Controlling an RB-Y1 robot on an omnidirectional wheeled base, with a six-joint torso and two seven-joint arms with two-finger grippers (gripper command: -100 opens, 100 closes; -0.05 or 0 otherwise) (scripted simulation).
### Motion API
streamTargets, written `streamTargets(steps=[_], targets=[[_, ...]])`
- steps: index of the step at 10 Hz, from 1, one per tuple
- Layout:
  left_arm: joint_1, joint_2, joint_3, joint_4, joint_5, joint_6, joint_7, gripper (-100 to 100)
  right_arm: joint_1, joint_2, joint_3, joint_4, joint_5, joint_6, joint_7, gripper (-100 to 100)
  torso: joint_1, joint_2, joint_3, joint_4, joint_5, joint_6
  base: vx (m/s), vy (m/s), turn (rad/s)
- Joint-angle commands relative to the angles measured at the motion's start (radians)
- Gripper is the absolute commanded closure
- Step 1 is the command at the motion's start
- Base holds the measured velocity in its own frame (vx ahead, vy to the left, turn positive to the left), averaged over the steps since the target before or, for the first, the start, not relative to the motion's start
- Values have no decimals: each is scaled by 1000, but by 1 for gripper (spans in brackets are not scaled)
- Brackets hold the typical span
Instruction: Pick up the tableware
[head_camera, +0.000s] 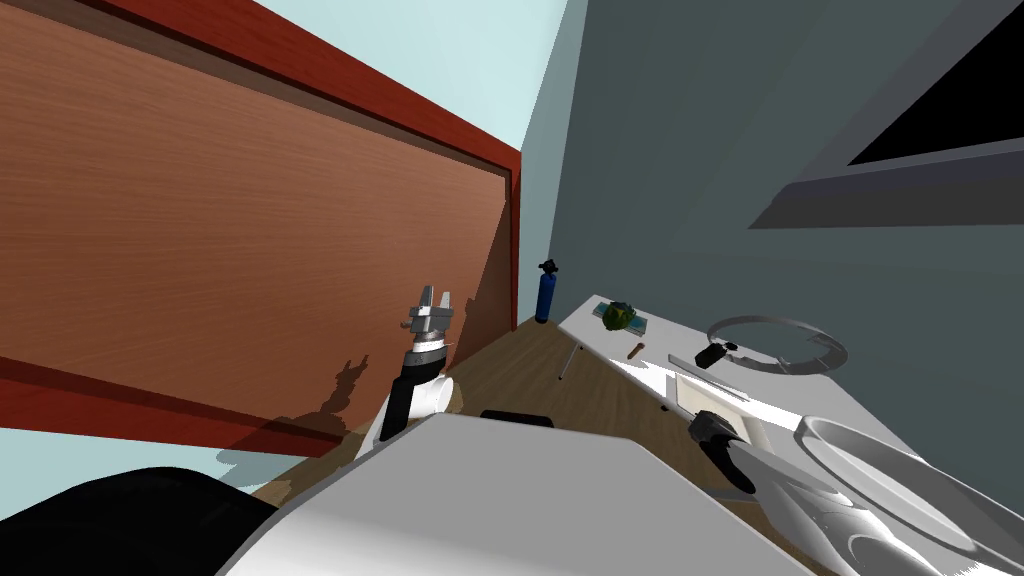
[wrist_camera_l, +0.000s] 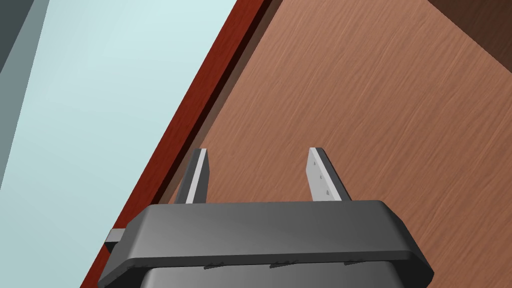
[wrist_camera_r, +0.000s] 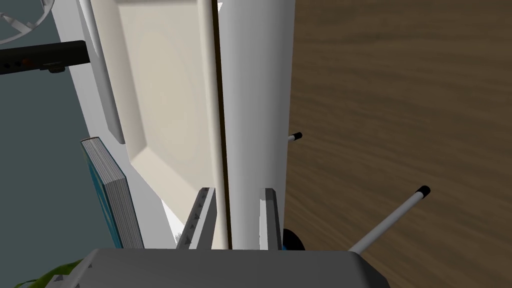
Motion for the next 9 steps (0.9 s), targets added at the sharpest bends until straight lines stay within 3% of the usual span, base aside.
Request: streamTargets(steps=[1, 3, 5, 6, 7, 8, 9], targets=[[0, 0, 0, 0, 0, 0, 0, 0, 3, 5, -50, 31, -29, -27, 50, 100, 0, 0, 0, 0, 0, 0, -41, 43, 96], [0, 0, 0, 0, 0, 0, 0, 0, 6, 15, -83, 55, -43, -49, 88, 100, 1, 0, 1, 1, 2, -1, -42, 42, 87], [0, 0, 0, 0, 0, 0, 0, 0, 12, 34, -149, 104, -70, -93, 151, 100, -1, 0, 0, 0, 0, 0, -38, 43, 92], [0, 0, 0, 0, 0, 0, 0, 0, 12, 34, -149, 104, -70, -93, 155, 100, 0, 0, 0, 1, -1, -1, -34, 40, 37], [0, 0, 0, 0, 0, 0, 0, 0, 15, 44, -183, 128, -84, -114, 189, 100, -1, 0, 0, 0, -1, 0, -39, 41, 64], [0, 0, 0, 0, 0, 0, 0, 0, 16, 36, -164, 111, -80, -99, 169, 100, -1, 0, 0, 1, -1, 0, -19, 19, 12], [0, 0, 0, 0, 0, 0, 0, 0, 16, 37, -166, 113, -82, -102, 174, 0, -2, -1, 0, 0, -1, 0, 0, 0, 0]])
